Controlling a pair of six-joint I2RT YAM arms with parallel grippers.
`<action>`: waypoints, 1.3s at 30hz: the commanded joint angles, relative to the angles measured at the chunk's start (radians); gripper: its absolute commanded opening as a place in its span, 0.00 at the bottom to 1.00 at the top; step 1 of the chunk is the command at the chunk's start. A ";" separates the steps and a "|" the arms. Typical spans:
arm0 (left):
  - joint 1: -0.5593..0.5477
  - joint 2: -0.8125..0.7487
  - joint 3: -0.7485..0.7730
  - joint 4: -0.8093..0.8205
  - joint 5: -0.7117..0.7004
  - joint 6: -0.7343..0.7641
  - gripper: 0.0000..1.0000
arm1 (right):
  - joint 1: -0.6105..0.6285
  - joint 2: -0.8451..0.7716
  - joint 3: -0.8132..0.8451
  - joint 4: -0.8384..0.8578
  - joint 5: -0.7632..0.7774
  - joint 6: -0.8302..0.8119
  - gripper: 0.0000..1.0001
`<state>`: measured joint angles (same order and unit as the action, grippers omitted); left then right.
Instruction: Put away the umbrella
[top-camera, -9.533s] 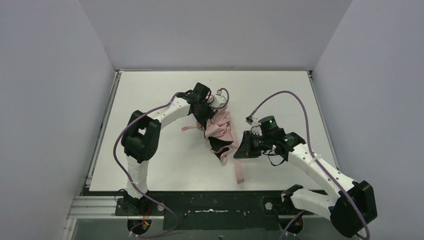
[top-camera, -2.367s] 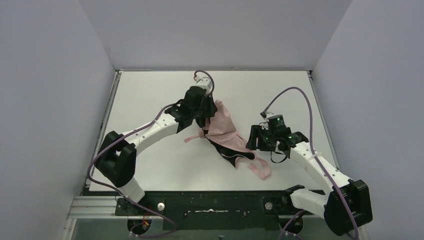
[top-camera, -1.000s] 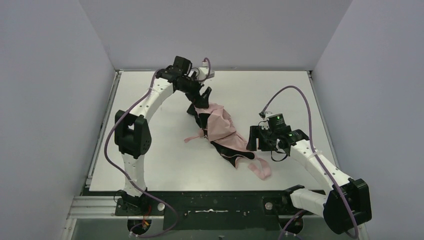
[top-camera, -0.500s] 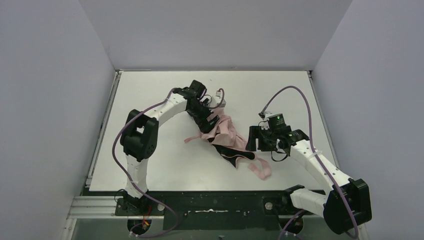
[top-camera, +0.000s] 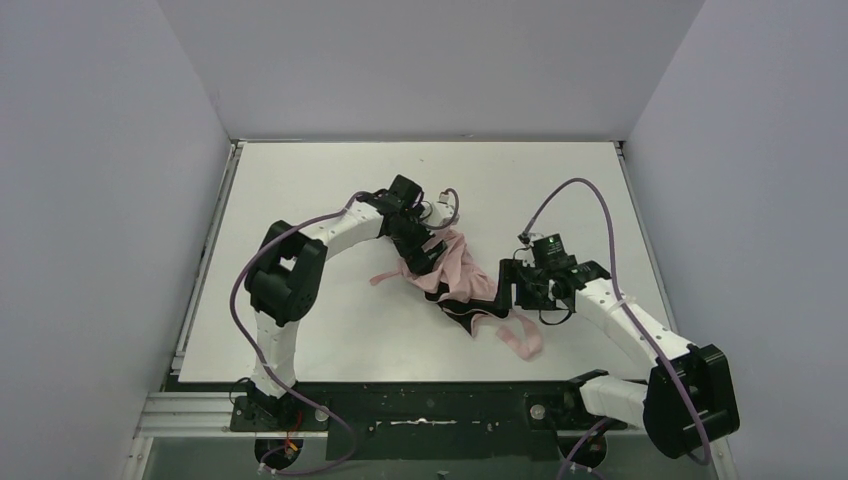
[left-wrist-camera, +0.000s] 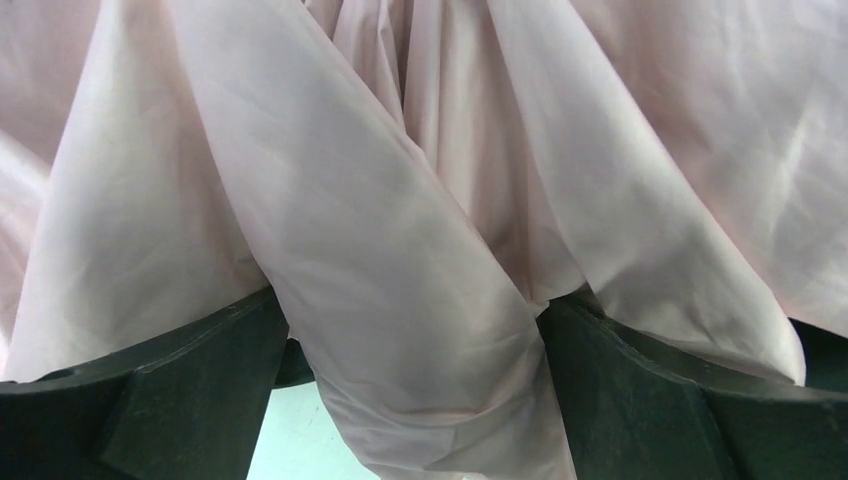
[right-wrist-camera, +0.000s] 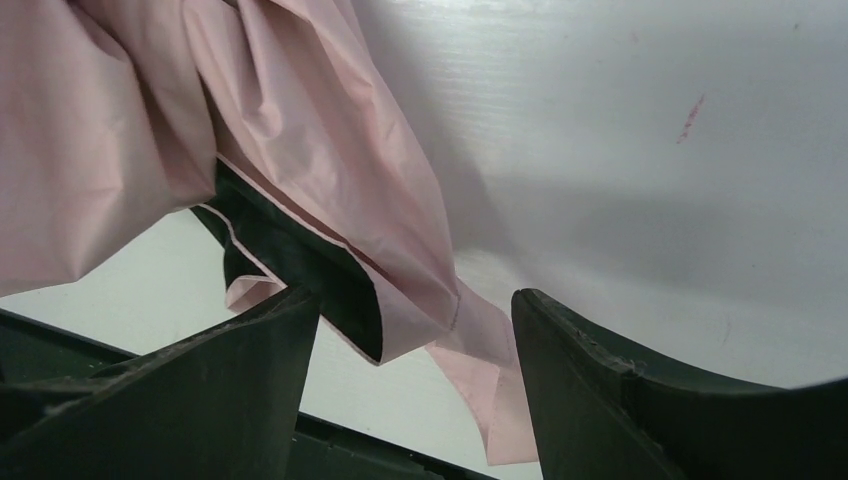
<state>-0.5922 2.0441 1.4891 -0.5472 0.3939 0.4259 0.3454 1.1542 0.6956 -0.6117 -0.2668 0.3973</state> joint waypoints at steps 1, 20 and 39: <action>-0.016 0.000 -0.035 0.078 -0.043 -0.008 0.89 | -0.007 0.033 -0.020 0.044 0.030 0.045 0.72; -0.015 0.036 -0.015 0.074 -0.159 -0.117 0.55 | 0.003 -0.010 -0.089 0.091 -0.038 0.090 0.07; 0.072 0.079 0.065 0.036 -0.205 -0.411 0.00 | 0.516 -0.075 -0.016 -0.203 0.411 0.304 0.00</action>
<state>-0.5835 2.0884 1.5120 -0.5251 0.3492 0.1051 0.7925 1.0702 0.6353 -0.6579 0.0452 0.6430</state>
